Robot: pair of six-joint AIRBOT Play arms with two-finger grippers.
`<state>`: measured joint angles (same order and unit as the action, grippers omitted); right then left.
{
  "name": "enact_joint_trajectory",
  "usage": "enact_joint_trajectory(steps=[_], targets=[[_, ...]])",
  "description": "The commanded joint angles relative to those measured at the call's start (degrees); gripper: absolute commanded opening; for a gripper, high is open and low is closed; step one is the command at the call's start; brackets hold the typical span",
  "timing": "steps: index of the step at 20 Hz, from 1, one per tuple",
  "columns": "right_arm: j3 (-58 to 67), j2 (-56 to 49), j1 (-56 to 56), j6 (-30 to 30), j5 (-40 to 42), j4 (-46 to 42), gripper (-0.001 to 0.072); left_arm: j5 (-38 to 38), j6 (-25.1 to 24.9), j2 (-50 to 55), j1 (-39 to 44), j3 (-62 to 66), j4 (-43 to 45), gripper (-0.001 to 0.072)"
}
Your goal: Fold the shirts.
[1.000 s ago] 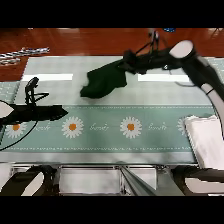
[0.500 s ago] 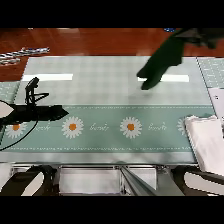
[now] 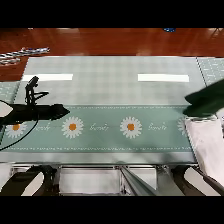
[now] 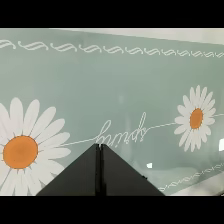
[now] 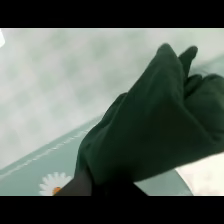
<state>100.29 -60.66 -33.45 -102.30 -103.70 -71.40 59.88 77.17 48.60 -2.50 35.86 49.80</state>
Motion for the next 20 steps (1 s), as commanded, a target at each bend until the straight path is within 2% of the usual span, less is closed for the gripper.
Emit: enact_joint_trajectory(steps=[1, 5, 8, 9, 10, 11, 12, 16, 17, 18, 19, 20], targets=[[-10.62, 8.48, -9.16, 0.57, -2.80, -7.52, 0.0034, -1.01, -0.04, 0.00, 0.02, -0.02, -0.57, 0.0017], [-27.87, 18.01, -17.46, 1.55, -2.75, -25.62, 0.0034, -1.07, -0.04, 0.02, 0.02, -0.02, -0.57, 0.0017], [-38.93, 22.23, -21.99, 6.75, -2.75, -32.98, 0.0036, -3.34, -0.04, 0.02, 0.02, -0.02, -0.57, 0.0017], [-42.18, 23.15, -23.23, 5.27, -2.58, -34.73, 0.0054, -4.22, -0.04, 0.02, 0.02, -0.02, -0.57, 0.0017], [-45.09, 23.80, -24.04, 3.52, -1.68, -35.47, 0.0174, -4.87, -0.04, 0.02, 0.02, -0.04, -0.57, 0.0017], [-47.63, 24.06, -24.22, 3.37, -1.11, -35.32, 0.0343, -5.38, -0.04, 0.02, 0.02, -0.04, -0.57, 0.0017], [-49.29, 24.02, -24.22, 3.39, -0.70, -34.49, 0.0416, -6.01, -0.07, 0.02, 0.02, -0.02, -0.57, 0.0017], [-46.38, 23.17, -24.22, 3.50, 6.75, -28.20, 0.0389, -12.26, -0.04, 0.02, 0.00, 0.79, -0.57, 0.0017], [-43.82, 22.05, -24.22, 4.00, 9.31, -23.12, 0.0301, -13.18, -0.11, 0.02, -0.04, 2.23, -0.57, 0.0017], [-40.63, 20.31, -24.02, 6.01, 12.35, -14.45, 0.0114, -13.05, -1.53, 0.09, 0.00, 5.20, -0.55, 0.0016], [-37.73, 18.47, -23.02, 9.31, 15.19, -3.91, 0.0034, -12.55, -2.43, 0.44, 0.22, 9.38, -0.55, 0.0016], [-34.75, 15.96, -20.68, 10.54, 18.64, 7.54, 0.0034, -12.55, -2.47, 1.27, 0.74, 14.10, -0.55, 0.0015]])
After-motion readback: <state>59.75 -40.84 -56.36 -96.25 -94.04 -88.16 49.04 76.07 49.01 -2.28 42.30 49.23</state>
